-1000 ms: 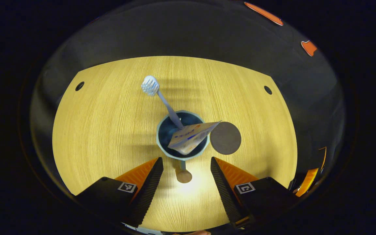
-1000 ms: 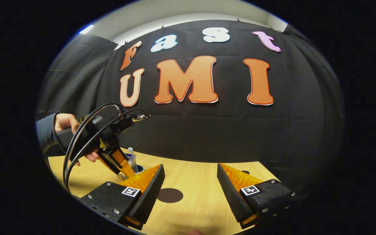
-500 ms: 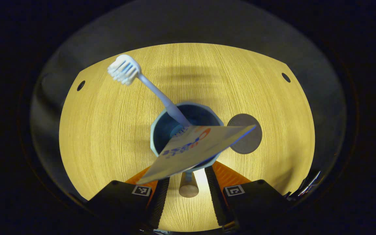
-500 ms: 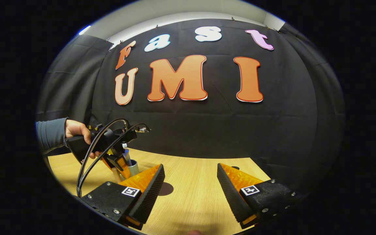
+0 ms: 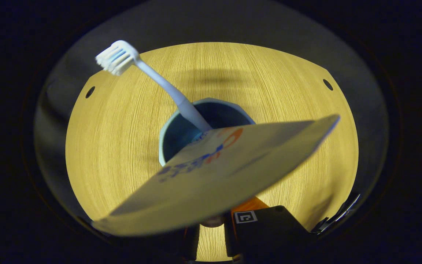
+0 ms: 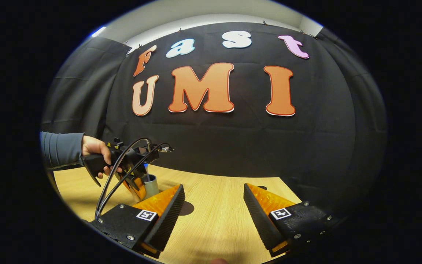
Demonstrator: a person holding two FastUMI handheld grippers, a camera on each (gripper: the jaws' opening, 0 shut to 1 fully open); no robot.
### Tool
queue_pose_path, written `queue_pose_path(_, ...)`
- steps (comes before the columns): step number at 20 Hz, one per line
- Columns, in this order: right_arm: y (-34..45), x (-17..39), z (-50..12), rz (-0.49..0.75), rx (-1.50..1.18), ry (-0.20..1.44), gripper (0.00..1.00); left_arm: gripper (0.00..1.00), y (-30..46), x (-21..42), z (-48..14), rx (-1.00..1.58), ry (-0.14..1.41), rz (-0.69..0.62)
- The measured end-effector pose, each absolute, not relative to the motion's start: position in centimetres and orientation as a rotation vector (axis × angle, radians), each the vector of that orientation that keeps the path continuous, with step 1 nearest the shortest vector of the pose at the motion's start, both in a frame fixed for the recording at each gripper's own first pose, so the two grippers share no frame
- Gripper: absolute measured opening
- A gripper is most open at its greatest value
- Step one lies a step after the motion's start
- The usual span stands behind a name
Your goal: Put the toothbrush and toothpaste on the desktop into the cup, then pick up the cup and place it on the coaster on the desktop.
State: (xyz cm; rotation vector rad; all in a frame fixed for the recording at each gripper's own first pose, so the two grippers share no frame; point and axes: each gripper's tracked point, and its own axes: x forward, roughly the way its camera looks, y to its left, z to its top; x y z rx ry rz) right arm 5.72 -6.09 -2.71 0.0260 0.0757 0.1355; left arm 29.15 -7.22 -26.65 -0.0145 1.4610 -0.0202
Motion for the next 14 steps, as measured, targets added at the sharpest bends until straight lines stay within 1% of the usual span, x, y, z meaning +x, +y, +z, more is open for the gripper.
queue_pose_path(1, -6.3, 5.7, -2.7, 0.128, 0.03, 0.077, 0.97, 0.33, -5.8, 26.0, -24.1, -0.015, 1.459, -0.017)
queue_pose_path(2, -6.6, 5.5, -2.7, 0.125, 0.034, 0.079, 0.97, 0.32, -9.4, 25.7, -25.0, -0.008, 1.448, -0.019)
queue_pose_path(3, -6.7, 5.4, -2.7, 0.121, 0.035, 0.08, 0.97, 0.31, -10.1, 23.2, -21.4, -0.002, 1.442, -0.018)
queue_pose_path(4, -7.0, 5.2, -2.6, 0.115, 0.032, 0.077, 0.97, 0.3, -11.7, 24.0, -22.5, -0.004, 1.439, -0.019)
queue_pose_path(5, -7.2, 4.9, -2.6, 0.111, 0.03, 0.075, 0.97, 0.31, -10.6, 23.6, -20.7, -0.007, 1.429, -0.023)
queue_pose_path(6, -7.6, 4.8, -2.6, 0.105, 0.029, 0.075, 0.97, 0.31, -10.4, 24.2, -20.7, -0.005, 1.419, -0.023)
queue_pose_path(7, -7.7, 4.7, -2.6, 0.103, 0.03, 0.075, 0.97, 0.31, -8.5, 25.5, -21.0, -0.001, 1.408, -0.024)
queue_pose_path(8, -7.9, 4.7, -2.5, 0.097, 0.032, 0.076, 0.97, 0.3, -10.7, 23.0, -18.0, 0.001, 1.395, -0.027)
queue_pose_path(9, -8.0, 4.5, -2.5, 0.094, 0.033, 0.075, 0.97, 0.3, -10.5, 23.7, -17.7, 0.001, 1.382, -0.031)
queue_pose_path(12, -8.8, 3.8, -2.5, 0.084, 0.028, 0.073, 0.97, 0.31, -11.2, 21.0, -14.4, 0.003, 1.348, -0.056)
queue_pose_path(13, -9.0, 3.5, -2.7, 0.082, 0.02, 0.077, 1.0, 0.31, -11.2, 19.9, -14.1, 0.011, 1.341, -0.063)
queue_pose_path(14, -9.4, 3.2, -2.8, 0.076, 0.015, 0.08, 0.97, 0.31, -11.7, 19.4, -13.5, 0.016, 1.335, -0.069)
